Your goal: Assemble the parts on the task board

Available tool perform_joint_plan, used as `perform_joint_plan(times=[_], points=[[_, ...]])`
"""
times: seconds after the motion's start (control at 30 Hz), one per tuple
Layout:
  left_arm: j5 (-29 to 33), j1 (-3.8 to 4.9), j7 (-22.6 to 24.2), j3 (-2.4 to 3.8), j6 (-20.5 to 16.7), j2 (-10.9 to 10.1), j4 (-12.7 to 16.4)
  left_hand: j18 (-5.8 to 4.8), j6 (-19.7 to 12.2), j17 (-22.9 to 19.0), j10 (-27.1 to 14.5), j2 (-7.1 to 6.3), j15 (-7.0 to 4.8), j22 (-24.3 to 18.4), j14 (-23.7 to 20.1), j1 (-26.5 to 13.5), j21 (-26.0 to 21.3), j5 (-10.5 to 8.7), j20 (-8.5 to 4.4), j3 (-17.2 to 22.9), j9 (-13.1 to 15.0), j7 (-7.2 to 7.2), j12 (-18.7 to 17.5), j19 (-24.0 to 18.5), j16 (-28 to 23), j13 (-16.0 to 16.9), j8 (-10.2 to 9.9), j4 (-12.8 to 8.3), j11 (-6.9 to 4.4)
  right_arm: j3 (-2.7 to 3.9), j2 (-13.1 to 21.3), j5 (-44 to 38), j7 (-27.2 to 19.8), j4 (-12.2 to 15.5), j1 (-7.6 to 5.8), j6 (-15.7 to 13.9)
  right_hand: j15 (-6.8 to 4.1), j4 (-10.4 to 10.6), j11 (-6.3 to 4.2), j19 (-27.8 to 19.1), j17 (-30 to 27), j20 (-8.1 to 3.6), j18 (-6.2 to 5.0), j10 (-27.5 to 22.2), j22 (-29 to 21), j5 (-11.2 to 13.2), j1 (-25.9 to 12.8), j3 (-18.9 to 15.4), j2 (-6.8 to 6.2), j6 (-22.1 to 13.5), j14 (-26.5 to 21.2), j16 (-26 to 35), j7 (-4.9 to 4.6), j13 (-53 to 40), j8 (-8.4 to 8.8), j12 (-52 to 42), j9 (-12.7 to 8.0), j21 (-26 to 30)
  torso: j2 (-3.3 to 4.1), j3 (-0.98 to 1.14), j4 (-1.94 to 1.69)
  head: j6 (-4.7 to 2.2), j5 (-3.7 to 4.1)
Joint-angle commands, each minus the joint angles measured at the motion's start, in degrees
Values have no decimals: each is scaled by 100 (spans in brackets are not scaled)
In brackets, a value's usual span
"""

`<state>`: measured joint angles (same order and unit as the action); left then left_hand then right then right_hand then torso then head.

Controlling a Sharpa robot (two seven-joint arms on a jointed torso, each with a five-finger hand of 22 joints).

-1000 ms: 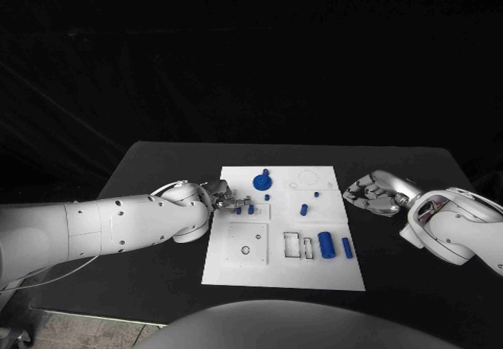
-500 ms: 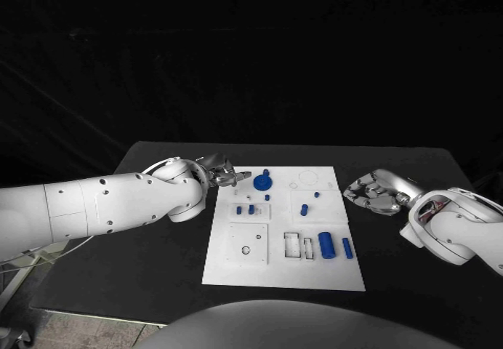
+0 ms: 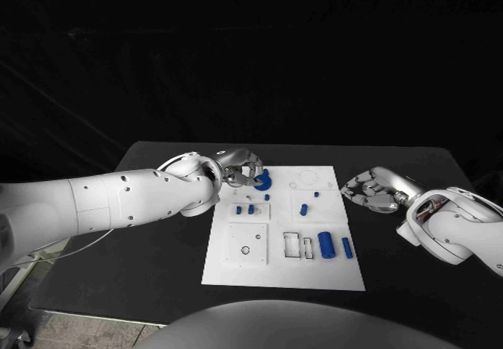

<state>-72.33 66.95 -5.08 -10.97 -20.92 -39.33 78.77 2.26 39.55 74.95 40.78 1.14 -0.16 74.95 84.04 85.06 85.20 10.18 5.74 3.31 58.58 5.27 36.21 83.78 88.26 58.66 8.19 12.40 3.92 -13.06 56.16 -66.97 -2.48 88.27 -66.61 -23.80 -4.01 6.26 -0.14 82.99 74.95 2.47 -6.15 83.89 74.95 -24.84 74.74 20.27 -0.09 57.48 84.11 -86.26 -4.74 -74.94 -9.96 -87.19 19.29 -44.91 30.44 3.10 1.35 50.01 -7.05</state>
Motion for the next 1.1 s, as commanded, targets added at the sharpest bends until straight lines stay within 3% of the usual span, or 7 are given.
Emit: perform_joint_plan(times=[0.03, 0.13, 0.33, 0.8, 0.93, 1.1], points=[[-1035, -60, 802, -4, 629, 160, -180, -91, -170, 1176, -101, -177, 31, 1325, 307, -109, 14, -339, 54, -53, -323, -83, -277, 198, -103, -305, -224, 159, 63, 1, 13, 17, -362, 65, 3, -276, 41, 0, 41, -14, 537, 5, -57, 418, 595, -46, 15, -24, -17, 15, 408, 13, -24, -1225, -12, -24, 13, -36, 8, -3, 0, -1, 15], [-1375, -116, 806, -3, 906, 353, -396, -90, 126, 1088, -111, -300, 32, 1324, 266, -236, 15, -508, 87, -150, -791, -70, -379, 198, -161, -547, -349, 266, 85, 1, 20, 18, -433, 91, 3, -316, 40, -3, 39, -12, 538, 5, -57, 419, 596, -74, 13, -24, -29, 17, 408, 12, -21, -1226, -15, -24, 18, -38, -1, 1, 0, -1, 20], [-1772, -230, 772, 3, 1015, 630, -693, -82, 280, 1015, -133, -339, 52, 1315, 231, -206, -9, -309, 92, -140, -1246, -82, -418, 177, -198, -757, -447, 239, 95, 1, 19, 19, -480, 81, 3, -328, 39, -8, 39, -10, 529, 5, -58, 418, 597, -115, 15, -20, -39, 19, 407, 16, -20, -1224, -17, -23, 25, -35, -2, 1, -2, -1, 37], [-2230, -362, 729, 25, 852, 958, -1060, -85, 563, 969, -40, -373, 39, 1320, 219, -171, 2, -60, 90, -69, -1594, -77, -439, 190, -205, -1012, -402, 193, 82, 2, 32, 27, -475, 102, 36, -286, 39, -13, 41, -11, 525, 4, -61, 415, 594, -142, 18, -14, -41, 21, 406, 17, -22, -1218, -18, -18, 29, -20, -7, 1, -6, -1, 49], [-2270, -376, 782, 49, 592, 954, -1049, -89, 743, 972, 54, -398, 24, 1325, 228, -108, 16, 130, 78, 1, -1715, -60, -327, 204, -190, -1024, -371, 143, 63, 2, 41, 28, -471, 103, 49, -279, 39, -16, 42, -11, 520, 4, -61, 415, 595, -151, 21, -11, -42, 21, 405, 19, -23, -1218, -19, -18, 31, -21, -6, 0, -11, -1, 69], [-2307, -382, 932, 68, 128, 902, -958, -85, 890, 955, 94, -444, 1, 1320, 219, -17, 1, 243, 57, 114, -1835, -78, 21, 190, -190, -801, -352, 55, 32, 2, 47, 28, -451, 90, 62, -255, 39, -19, 42, -10, 520, 4, -60, 415, 595, -160, 24, -8, -43, 23, 405, 19, -23, -1218, -20, -18, 32, -22, -5, 0, -11, -1, 74]])
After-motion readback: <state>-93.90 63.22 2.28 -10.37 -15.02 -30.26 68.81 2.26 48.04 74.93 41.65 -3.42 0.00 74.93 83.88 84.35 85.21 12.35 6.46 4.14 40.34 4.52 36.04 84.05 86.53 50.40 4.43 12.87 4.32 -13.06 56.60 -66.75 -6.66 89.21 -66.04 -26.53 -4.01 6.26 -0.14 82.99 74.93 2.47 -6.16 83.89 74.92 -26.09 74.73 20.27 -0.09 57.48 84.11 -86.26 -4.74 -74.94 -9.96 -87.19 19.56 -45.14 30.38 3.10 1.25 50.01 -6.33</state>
